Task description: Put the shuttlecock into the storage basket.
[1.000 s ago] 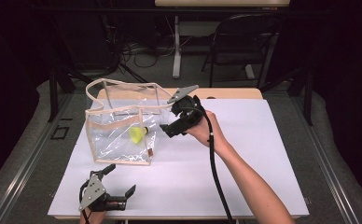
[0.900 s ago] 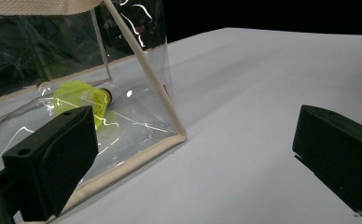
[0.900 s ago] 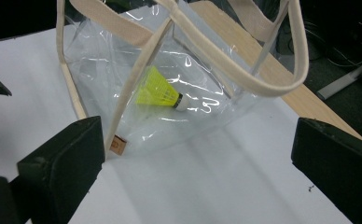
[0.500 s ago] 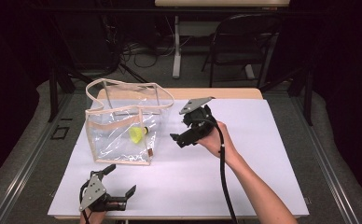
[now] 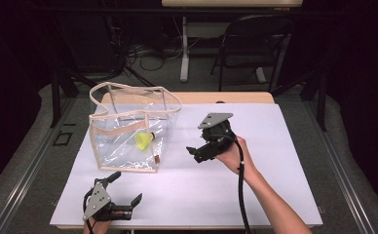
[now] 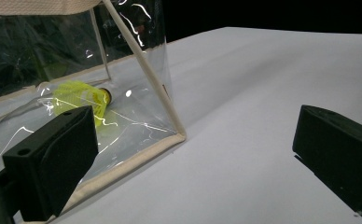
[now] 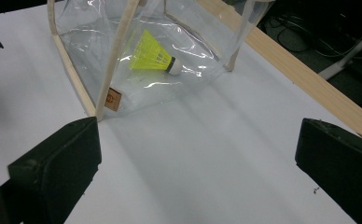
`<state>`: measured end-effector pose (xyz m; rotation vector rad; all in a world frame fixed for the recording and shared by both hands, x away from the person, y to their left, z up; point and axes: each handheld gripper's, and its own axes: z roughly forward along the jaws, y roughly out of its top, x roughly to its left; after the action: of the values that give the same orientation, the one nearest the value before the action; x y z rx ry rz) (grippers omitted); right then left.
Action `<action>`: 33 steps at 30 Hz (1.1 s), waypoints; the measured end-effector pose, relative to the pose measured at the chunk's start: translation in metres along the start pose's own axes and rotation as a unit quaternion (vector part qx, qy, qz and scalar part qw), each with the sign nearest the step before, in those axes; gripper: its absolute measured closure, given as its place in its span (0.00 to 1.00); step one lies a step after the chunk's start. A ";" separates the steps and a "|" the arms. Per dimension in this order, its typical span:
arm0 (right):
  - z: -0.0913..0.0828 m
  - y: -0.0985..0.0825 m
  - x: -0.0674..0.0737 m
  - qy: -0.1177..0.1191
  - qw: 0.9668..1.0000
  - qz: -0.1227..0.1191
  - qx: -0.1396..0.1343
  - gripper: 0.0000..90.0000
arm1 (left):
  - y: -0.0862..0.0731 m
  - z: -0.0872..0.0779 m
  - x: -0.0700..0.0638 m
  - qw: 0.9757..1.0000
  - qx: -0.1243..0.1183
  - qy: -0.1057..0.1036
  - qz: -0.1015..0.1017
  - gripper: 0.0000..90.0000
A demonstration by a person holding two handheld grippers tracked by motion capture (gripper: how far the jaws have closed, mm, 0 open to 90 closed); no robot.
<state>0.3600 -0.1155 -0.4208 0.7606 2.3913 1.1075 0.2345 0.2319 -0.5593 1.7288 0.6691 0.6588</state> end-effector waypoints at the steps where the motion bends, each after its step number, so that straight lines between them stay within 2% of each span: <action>1: -0.001 -0.002 0.000 -0.001 1.000 -0.001 -0.001 0.00 | 0.000 0.000 0.000 1.000 0.000 0.000 0.000 0.00; 7: -0.006 -0.015 0.000 -0.007 1.000 0.003 -0.012 0.00 | 0.000 0.000 0.000 1.000 -0.002 0.000 -0.002 0.00; 23: -0.024 -0.050 -0.002 -0.030 0.999 0.014 -0.022 0.00 | 0.000 0.001 -0.001 1.000 0.002 -0.001 0.000 0.00; 33: -0.037 -0.073 0.003 -0.040 0.998 0.021 -0.039 0.00 | 0.000 0.001 -0.001 1.000 0.001 -0.001 -0.002 0.00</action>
<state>0.3146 -0.1743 -0.4559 0.8148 2.2629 1.1579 0.2348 0.2303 -0.5598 1.7292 0.6721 0.6527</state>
